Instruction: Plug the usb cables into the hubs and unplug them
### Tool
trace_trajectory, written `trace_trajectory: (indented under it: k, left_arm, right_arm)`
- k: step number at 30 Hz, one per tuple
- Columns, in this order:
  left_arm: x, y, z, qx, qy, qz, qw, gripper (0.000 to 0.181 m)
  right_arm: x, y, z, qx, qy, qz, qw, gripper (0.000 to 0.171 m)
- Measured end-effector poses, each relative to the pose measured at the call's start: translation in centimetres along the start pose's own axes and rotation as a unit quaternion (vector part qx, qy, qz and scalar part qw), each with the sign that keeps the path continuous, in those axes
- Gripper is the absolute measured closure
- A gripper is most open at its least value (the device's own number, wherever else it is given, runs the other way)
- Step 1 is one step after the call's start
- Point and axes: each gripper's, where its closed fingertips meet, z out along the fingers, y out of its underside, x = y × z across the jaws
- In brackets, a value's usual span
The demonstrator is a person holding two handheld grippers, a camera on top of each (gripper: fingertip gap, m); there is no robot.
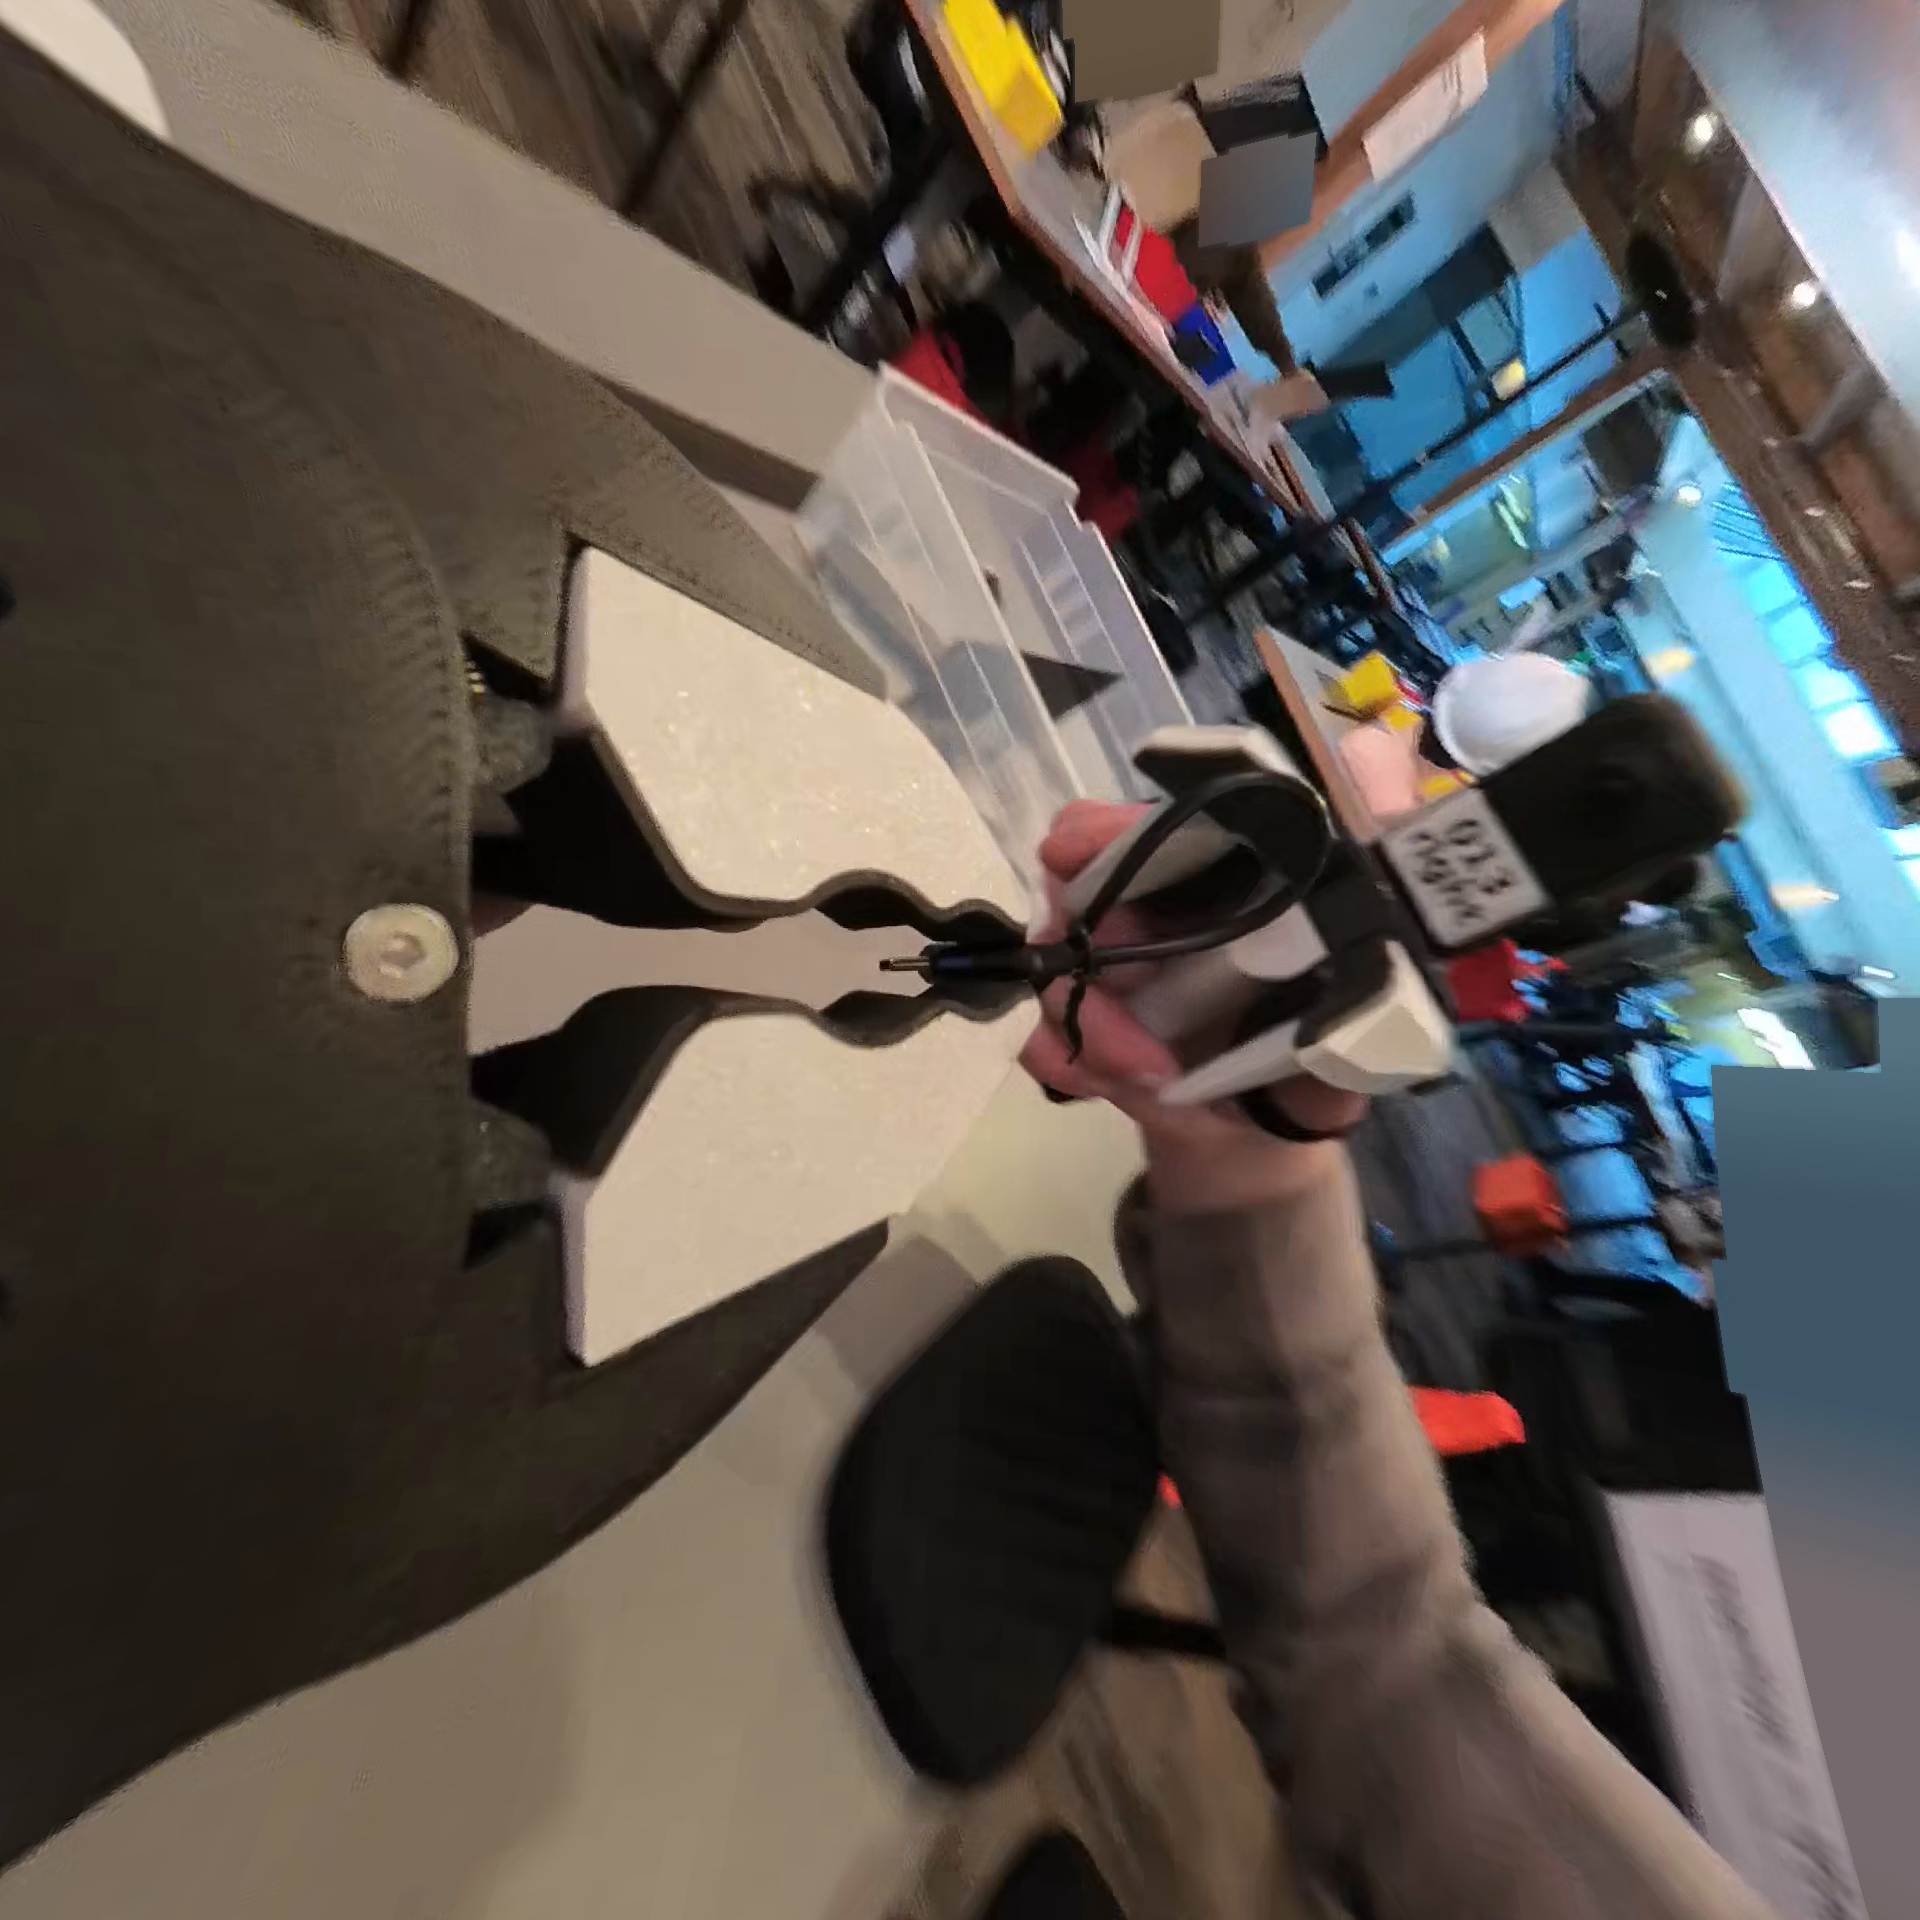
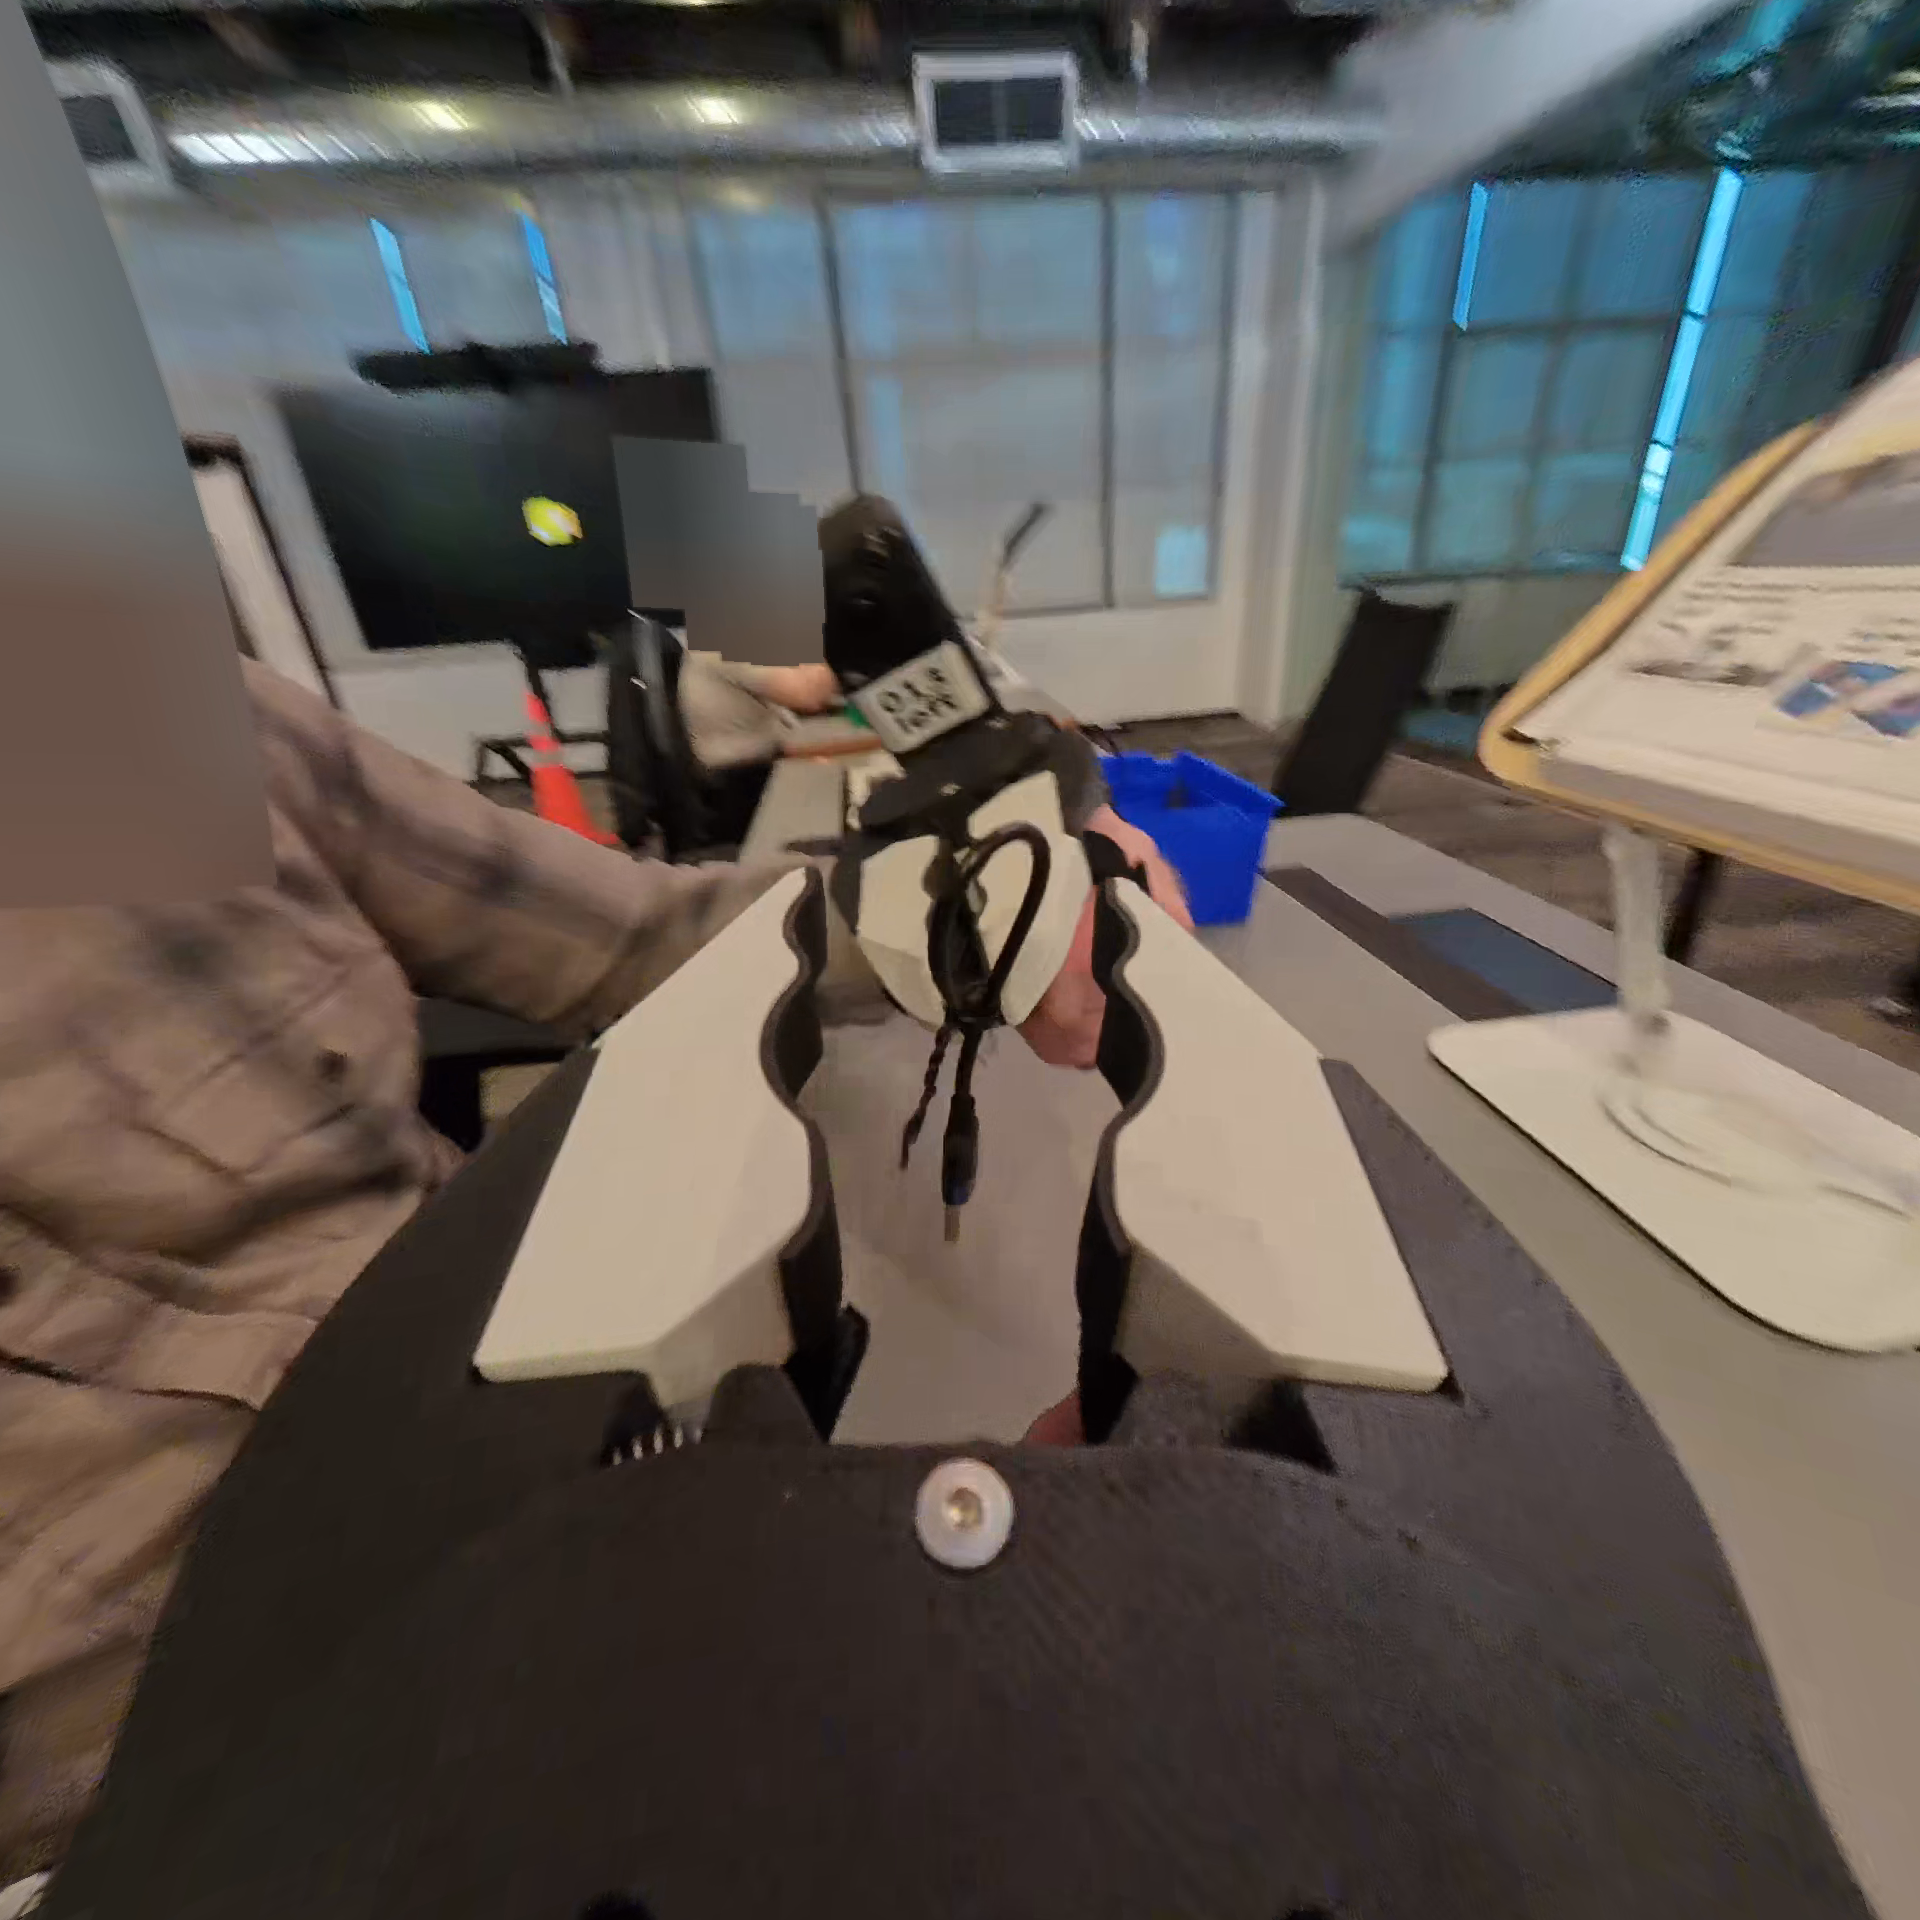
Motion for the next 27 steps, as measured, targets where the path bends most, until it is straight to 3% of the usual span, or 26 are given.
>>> trace_trajectory:
  k: [6,10,13,18,24,27]
  left_arm:
    - [2.3,-0.7,-0.1,0.051,0.096,-0.075,0.991,0.174]
    - [2.6,-0.5,-0.2,0.063,0.118,-0.104,0.986,0.175]
    - [1.9,-0.3,0.1,0.070,0.100,-0.121,0.985,0.174]
    - [1.1,-0.1,0.6,0.059,0.054,-0.098,0.992,0.171]
    - [-1.0,0.7,0.8,0.036,-0.010,-0.090,0.995,0.146]
    - [-1.8,1.5,0.8,0.019,-0.033,-0.083,0.996,0.141]
  right_arm:
    - [-1.7,0.3,1.4,0.015,-0.061,-0.002,0.998,0.144]
    - [-2.3,0.6,1.9,0.007,-0.082,-0.007,0.997,0.154]
    - [-1.7,0.5,2.0,0.011,-0.059,-0.013,0.998,0.171]
    - [-0.5,-0.3,1.8,0.031,-0.018,-0.010,0.999,0.171]
    - [1.2,-1.4,0.5,0.021,0.042,-0.024,0.999,0.171]
    - [2.2,-1.3,-0.4,-0.016,0.083,-0.039,0.996,0.171]
